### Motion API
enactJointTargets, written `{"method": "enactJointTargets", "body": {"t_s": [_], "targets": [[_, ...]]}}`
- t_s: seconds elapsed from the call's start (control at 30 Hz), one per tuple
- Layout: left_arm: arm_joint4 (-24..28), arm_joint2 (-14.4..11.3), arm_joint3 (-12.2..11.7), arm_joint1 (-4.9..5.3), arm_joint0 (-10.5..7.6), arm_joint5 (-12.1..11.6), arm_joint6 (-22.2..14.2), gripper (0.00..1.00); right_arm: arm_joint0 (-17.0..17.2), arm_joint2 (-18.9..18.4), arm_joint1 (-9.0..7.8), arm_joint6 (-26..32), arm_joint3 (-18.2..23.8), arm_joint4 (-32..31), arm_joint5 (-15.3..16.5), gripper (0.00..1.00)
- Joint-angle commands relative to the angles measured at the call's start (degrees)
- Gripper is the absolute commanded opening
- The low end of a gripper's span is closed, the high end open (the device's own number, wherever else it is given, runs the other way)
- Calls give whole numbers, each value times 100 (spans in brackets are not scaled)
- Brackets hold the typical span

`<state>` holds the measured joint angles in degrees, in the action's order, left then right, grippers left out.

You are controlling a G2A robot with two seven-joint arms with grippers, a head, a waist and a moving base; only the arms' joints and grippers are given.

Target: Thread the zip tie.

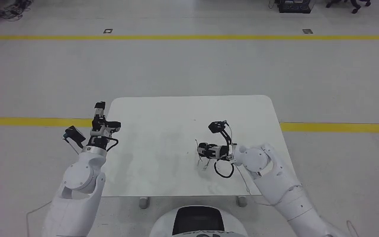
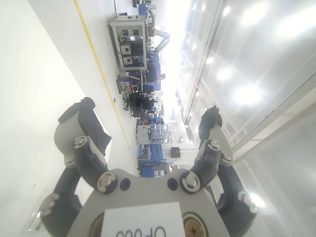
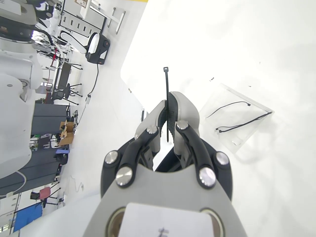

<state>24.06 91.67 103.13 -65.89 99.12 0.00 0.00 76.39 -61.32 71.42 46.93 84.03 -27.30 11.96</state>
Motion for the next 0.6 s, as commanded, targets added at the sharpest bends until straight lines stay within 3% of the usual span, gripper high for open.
{"method": "enactJointTargets", "body": {"t_s": [0.0, 0.33, 0.57], "targets": [[0, 0, 0, 0, 0, 0, 0, 100, 0, 0, 0, 0, 0, 0, 0, 0], [0, 0, 0, 0, 0, 0, 0, 100, 0, 0, 0, 0, 0, 0, 0, 0], [-1349, -287, 412, 49, 69, -232, -714, 100, 95, -100, 4, -495, 31, 287, -324, 0]]}}
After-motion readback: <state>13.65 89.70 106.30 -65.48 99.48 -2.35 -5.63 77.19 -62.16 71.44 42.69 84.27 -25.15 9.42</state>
